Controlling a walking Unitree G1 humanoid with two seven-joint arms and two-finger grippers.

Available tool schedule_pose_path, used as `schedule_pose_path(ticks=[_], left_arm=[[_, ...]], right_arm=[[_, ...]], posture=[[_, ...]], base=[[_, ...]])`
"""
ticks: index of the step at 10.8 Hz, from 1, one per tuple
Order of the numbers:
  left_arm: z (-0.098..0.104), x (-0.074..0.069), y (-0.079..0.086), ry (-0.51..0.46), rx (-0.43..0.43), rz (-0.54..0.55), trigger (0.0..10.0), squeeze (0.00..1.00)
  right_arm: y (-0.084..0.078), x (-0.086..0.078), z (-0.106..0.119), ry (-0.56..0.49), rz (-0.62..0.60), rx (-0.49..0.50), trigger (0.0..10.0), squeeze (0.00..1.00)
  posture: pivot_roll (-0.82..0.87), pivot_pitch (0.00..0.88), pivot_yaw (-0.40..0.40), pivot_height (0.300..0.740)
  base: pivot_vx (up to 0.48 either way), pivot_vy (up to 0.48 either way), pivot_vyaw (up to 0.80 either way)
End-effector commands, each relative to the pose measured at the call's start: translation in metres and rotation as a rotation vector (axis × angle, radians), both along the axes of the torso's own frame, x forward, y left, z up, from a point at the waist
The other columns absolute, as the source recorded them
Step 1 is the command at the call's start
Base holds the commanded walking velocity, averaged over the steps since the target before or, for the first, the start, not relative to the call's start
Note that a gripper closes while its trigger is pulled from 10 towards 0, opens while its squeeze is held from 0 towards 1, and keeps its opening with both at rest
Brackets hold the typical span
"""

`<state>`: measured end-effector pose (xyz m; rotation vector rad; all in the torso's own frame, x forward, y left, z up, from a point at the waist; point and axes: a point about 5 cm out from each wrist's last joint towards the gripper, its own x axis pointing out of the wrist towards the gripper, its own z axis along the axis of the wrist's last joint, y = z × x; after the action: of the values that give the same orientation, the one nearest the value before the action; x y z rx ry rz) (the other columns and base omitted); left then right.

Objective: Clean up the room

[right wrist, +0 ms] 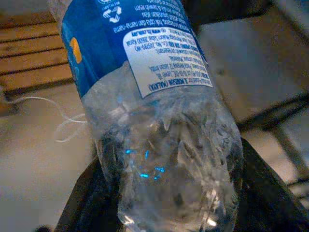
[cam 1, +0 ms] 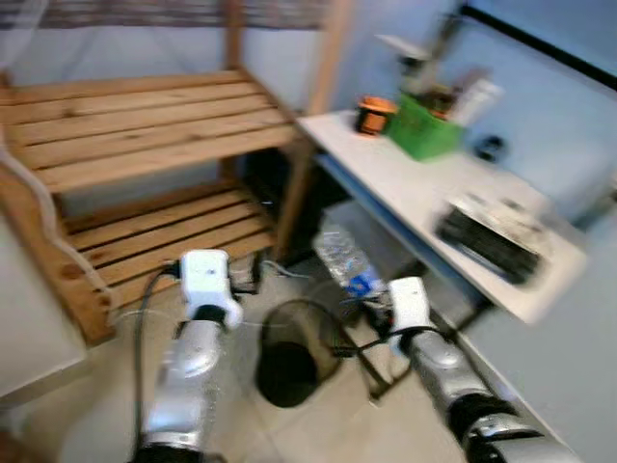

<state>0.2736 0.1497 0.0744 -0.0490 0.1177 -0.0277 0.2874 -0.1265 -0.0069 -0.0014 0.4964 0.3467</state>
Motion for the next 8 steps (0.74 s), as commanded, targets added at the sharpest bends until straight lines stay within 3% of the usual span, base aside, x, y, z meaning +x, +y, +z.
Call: schedule_pose_path(ticks=[1, 4, 7, 8], left_arm=[[0.003, 0.002, -0.014, -0.001, -0.006, -0.044, 10.0, 0.0], [-0.004, 0.006, -0.022, 0.051, 0.087, -0.091, 10.0, 0.0], [0.001, 0.008, -0.024, 0.01, 0.089, -0.097, 10.0, 0.0], [0.001, 0.008, -0.022, 0.012, 0.081, -0.087, 10.0, 0.0]], right_arm=[[-0.015, 0.003, 0.003, -0.022, -0.032, -0.017, 10.0, 0.0], [-0.02, 0.002, 0.002, -0.02, -0.056, -0.026, 10.0, 0.0], [-0.023, 0.003, 0.004, -0.036, -0.072, -0.038, 10.0, 0.0], [-0.021, 0.003, 0.004, -0.031, -0.071, -0.034, 10.0, 0.0]], posture=[[0.16, 0.037, -0.196, 0.74], [0.15, 0.034, -0.198, 0.74], [0.15, 0.027, -0.201, 0.74], [0.15, 0.026, -0.199, 0.74]], base=[[0.48, 0.0, 0.0], [0.0, 0.0, 0.0], [0.0, 0.0, 0.0], [0.416, 0.0, -0.8]])
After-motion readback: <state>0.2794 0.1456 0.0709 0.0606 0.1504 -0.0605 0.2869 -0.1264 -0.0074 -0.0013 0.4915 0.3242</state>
